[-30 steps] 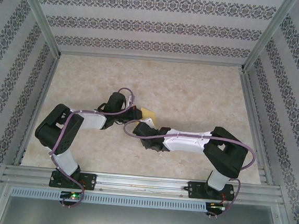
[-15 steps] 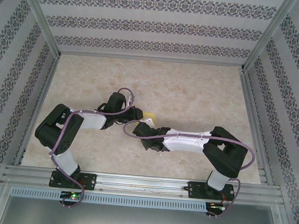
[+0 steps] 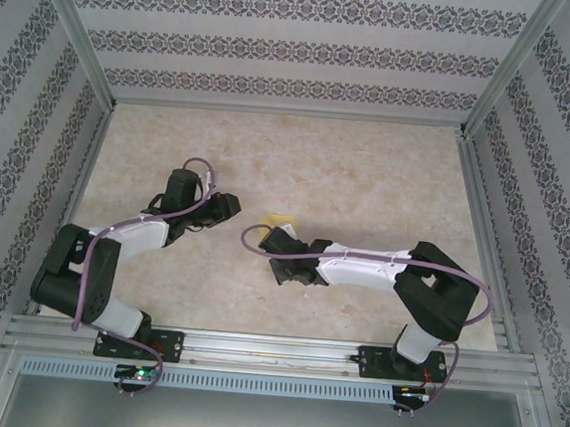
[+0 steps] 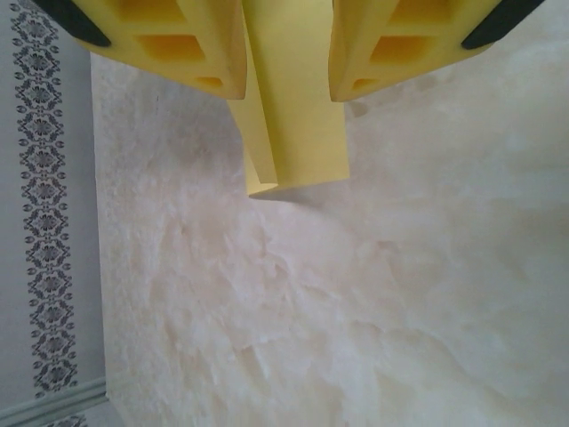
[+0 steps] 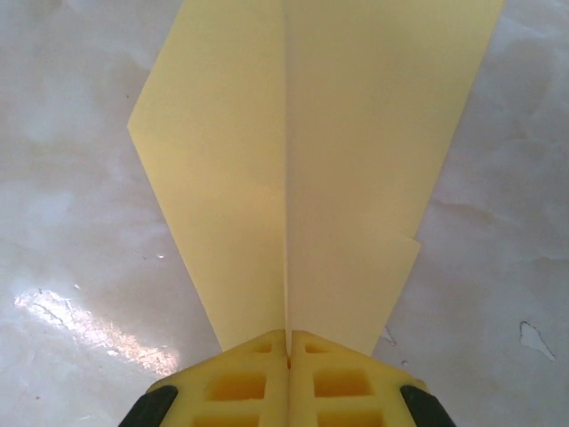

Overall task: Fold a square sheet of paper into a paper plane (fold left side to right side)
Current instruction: Fourth fold the wing at the center of the table.

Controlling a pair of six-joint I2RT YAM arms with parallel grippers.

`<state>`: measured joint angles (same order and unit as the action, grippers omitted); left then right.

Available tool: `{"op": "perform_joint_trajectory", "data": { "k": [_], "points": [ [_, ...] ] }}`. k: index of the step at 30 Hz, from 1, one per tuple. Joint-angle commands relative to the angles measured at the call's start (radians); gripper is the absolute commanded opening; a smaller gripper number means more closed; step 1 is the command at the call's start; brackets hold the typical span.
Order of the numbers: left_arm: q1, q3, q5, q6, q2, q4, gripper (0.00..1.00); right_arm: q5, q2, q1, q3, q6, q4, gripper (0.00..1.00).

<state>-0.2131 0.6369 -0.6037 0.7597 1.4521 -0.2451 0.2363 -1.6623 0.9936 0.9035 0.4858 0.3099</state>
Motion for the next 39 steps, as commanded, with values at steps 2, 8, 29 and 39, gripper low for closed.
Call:
{"op": "perform_joint_trajectory", "data": {
  "k": [2, 8, 29, 39],
  "points": [
    [0.02, -0.014, -0.032, -0.111, -0.072, 0.151, 0.3, -0.238, 0.076, -0.077, -0.066, -0.016, -0.088, 0.0],
    [0.007, -0.038, -0.098, -0.114, -0.075, 0.137, 0.3, -0.497, 0.107, -0.182, -0.145, -0.006, -0.199, 0.0],
    [-0.248, 0.004, -0.012, -0.001, 0.104, 0.006, 0.38, -0.879, 0.083, -0.377, -0.324, 0.095, -0.531, 0.0],
    [-0.32, 0.078, 0.019, 0.038, 0.216, -0.047, 0.4, -0.919, 0.057, -0.397, -0.352, 0.113, -0.59, 0.0]
  ]
}}
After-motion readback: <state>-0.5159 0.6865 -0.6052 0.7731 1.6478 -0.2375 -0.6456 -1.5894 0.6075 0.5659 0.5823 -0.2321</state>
